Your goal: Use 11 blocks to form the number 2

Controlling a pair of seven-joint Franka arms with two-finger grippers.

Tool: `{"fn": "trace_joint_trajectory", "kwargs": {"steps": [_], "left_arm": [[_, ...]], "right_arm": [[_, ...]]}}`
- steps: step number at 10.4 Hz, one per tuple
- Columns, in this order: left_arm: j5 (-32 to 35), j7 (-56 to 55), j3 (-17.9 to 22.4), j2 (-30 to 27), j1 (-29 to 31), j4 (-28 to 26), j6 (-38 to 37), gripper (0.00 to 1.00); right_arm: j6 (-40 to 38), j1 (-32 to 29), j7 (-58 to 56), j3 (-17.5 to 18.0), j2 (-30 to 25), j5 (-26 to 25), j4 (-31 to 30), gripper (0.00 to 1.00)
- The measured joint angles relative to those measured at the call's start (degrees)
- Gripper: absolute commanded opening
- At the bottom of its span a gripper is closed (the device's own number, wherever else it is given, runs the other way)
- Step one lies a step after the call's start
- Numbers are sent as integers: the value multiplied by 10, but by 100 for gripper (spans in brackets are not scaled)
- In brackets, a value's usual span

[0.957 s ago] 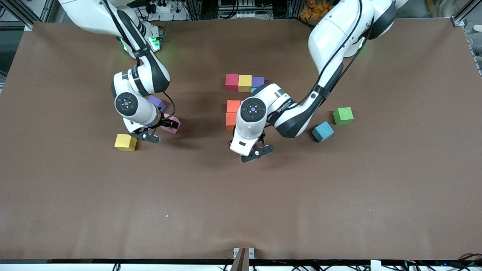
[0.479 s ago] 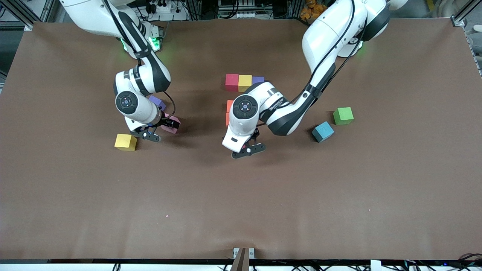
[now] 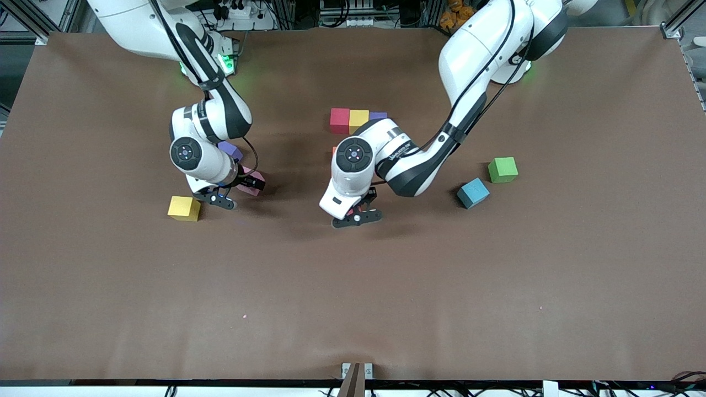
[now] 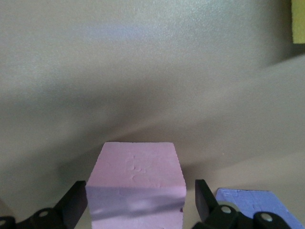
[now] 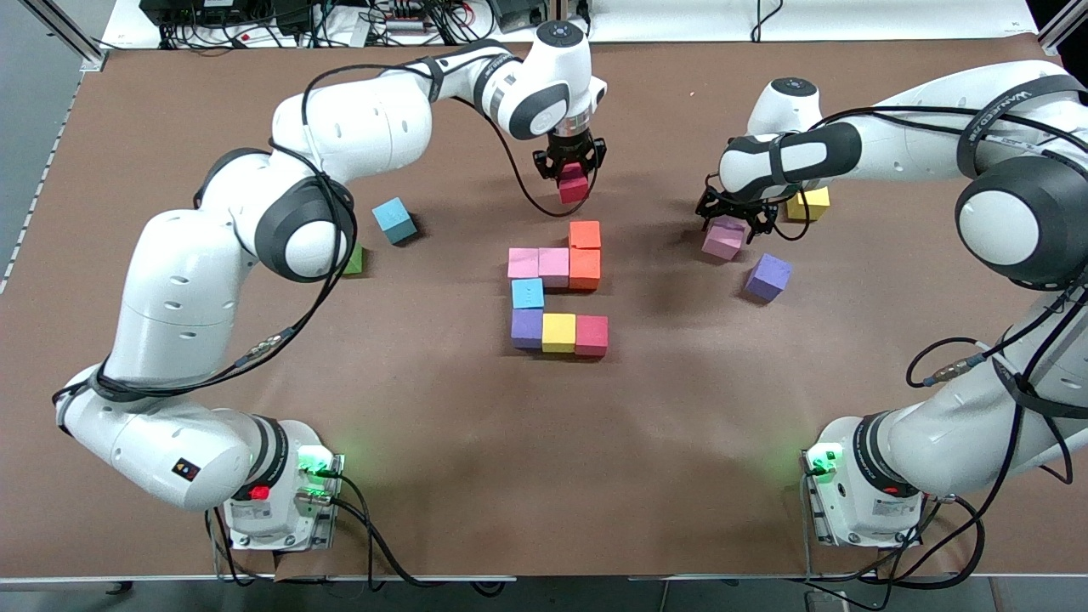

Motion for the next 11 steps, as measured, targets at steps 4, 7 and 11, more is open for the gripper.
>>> {"fn": "trace_joint_trajectory", "kwargs": {"steps": [4,7,11], "left_arm": [[-14,32,0,3,-5,0,0,47],[-14,42,0,6,-7,0,0,47],[-14,51,1,11,-15,0,0,47]], "right_arm": [[1,0,-9,0,1,0,0,100],[1,0,-11,0,2,0,0,100],[1,0,-11,0,2,0,0,51]]}}
